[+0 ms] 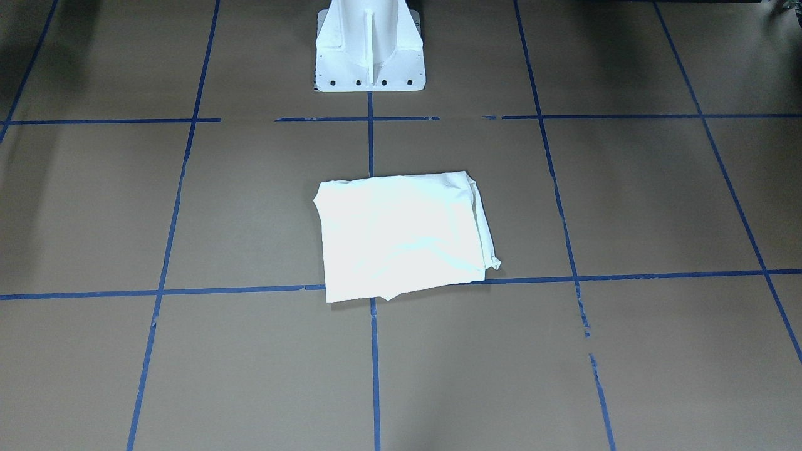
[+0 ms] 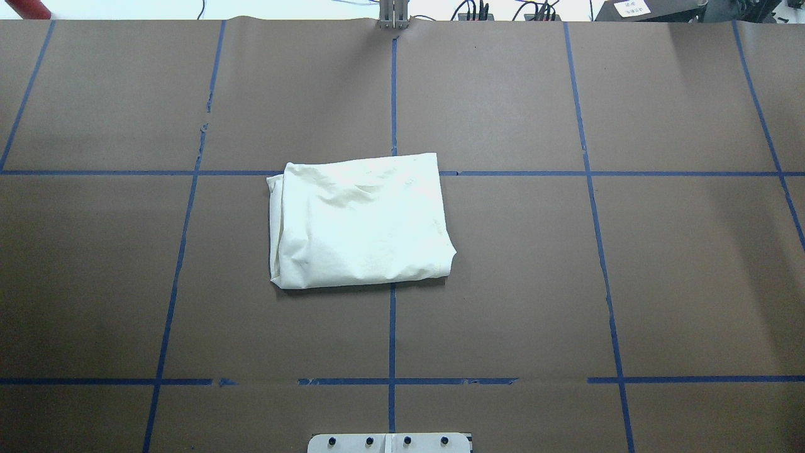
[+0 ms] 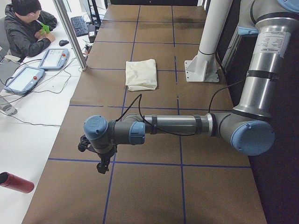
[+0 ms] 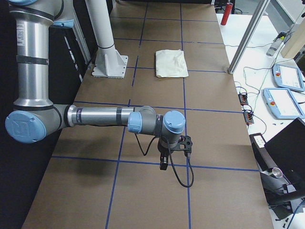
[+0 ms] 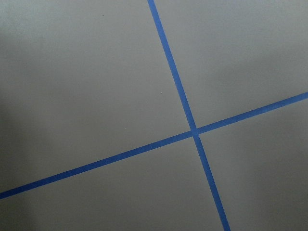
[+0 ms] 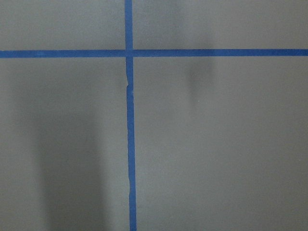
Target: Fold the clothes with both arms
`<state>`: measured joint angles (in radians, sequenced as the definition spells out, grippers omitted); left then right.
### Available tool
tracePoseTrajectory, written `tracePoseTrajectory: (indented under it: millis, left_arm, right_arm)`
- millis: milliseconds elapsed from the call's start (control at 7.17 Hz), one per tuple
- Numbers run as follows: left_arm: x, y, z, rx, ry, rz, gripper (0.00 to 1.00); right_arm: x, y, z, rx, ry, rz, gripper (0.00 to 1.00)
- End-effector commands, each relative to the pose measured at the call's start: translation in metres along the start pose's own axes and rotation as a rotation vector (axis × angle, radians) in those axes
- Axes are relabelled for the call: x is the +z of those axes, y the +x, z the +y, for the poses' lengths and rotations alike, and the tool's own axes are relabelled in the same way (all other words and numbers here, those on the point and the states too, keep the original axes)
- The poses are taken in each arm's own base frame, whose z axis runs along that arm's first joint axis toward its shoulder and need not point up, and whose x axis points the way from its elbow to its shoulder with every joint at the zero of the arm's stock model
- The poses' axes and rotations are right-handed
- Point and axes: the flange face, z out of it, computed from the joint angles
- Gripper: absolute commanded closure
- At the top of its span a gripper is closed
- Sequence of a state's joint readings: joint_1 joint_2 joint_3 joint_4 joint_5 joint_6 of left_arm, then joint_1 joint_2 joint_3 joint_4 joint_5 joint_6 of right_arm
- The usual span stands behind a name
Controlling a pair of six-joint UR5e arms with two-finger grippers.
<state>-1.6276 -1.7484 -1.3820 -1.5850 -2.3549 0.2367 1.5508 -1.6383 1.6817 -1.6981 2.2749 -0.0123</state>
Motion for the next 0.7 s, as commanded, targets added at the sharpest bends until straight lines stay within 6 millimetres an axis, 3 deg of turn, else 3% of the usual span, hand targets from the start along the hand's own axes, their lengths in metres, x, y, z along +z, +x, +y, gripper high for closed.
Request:
tracePoseTrajectory:
  millis: [0, 558]
  left_arm:
    - [0.0010, -0.0006, 0.0021, -0.162, -0.001, 0.000, 0.00]
    - [0.0033, 0.0019, 0.0012, -0.148, 0.006, -0.001, 0.00]
  right_arm:
    - [0.0002, 0.0001, 0.0000, 0.000, 0.000, 0.000, 0.00]
    - [0.0007, 0.0006, 0.0001, 0.001, -0.001, 0.000, 0.00]
